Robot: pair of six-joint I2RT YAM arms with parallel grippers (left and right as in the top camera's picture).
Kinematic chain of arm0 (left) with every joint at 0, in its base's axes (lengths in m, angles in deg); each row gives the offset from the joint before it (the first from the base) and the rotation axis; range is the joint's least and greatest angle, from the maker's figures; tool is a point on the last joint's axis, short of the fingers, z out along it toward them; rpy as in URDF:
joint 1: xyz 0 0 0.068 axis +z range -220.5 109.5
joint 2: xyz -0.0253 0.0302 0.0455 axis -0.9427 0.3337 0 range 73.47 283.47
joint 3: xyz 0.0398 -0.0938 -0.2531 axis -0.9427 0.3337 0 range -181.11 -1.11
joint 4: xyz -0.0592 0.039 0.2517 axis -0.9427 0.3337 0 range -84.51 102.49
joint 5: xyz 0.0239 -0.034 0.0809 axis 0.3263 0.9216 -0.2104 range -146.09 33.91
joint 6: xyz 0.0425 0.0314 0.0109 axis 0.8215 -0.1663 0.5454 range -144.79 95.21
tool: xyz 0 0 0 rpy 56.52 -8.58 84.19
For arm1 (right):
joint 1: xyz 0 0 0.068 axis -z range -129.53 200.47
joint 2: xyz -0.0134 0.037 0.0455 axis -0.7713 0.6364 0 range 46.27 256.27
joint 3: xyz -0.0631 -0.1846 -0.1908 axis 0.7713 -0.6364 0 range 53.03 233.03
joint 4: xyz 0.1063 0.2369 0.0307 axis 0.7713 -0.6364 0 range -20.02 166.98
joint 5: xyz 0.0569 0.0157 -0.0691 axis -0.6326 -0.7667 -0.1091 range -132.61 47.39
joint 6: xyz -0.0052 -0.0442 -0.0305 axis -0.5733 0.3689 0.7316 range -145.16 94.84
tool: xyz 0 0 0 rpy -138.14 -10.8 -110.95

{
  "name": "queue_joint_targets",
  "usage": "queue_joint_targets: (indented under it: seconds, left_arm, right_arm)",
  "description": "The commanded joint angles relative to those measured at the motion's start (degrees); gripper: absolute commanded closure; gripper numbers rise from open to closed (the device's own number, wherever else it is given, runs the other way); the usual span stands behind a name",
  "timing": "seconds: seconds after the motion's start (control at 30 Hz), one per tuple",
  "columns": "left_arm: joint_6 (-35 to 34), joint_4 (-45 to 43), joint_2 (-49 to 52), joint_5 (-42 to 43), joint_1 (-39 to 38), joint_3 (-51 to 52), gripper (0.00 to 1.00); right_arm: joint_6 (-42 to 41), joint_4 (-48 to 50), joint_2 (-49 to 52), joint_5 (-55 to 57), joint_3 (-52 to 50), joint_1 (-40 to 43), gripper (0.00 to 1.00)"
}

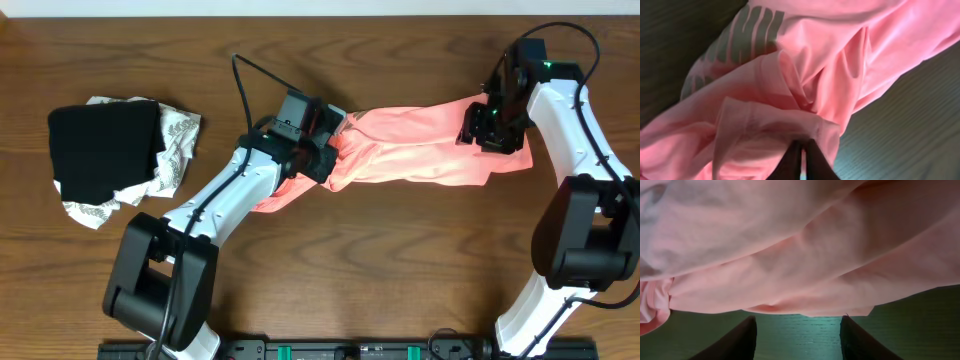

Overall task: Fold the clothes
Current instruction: 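Stretch the t-shirt between both grippers, pulling left gripper leftward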

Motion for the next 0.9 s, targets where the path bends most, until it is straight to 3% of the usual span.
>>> queue_joint_targets:
  seconds: [0.0, 0.13, 0.2, 0.23, 0.37, 0.73, 0.87]
  left_arm:
    - [0.3, 0.0, -0.1, -3.6, 0.1, -0.6, 0.94]
    - [0.3, 1.4, -0.2, -3.4, 0.0, -0.6, 0.92]
    - [0.3, 3.9, -0.2, -0.8, -0.5, -0.6, 0.61]
    - [0.3, 5.2, -0.2, 0.0, -0.9, -0.6, 0.50]
    - [0.3, 9.2, -0.2, -0.1, -2.6, -0.6, 0.39]
    - [0.3, 4.0, 1.7, -9.2, -4.9, -0.6, 0.38]
    - [0.4, 4.0, 4.3, -10.7, -4.9, -0.6, 0.49]
  right_arm:
    - [0.9, -0.2, -0.2, -0.7, 0.0, -0.1, 0.49]
    - [0.9, -0.5, -0.2, -0.7, 0.0, -0.1, 0.49]
    - [0.9, -0.7, -0.2, -0.7, 0.0, -0.1, 0.49]
    - [0.9, -0.8, -0.2, -0.6, 0.0, -0.1, 0.49]
    - [0.9, -0.8, -0.2, -0.6, 0.0, -0.1, 0.49]
    - [0.9, -0.5, -0.2, -0.7, 0.0, -0.1, 0.48]
    - [0.9, -0.7, -0.2, -0.6, 0.0, -0.1, 0.48]
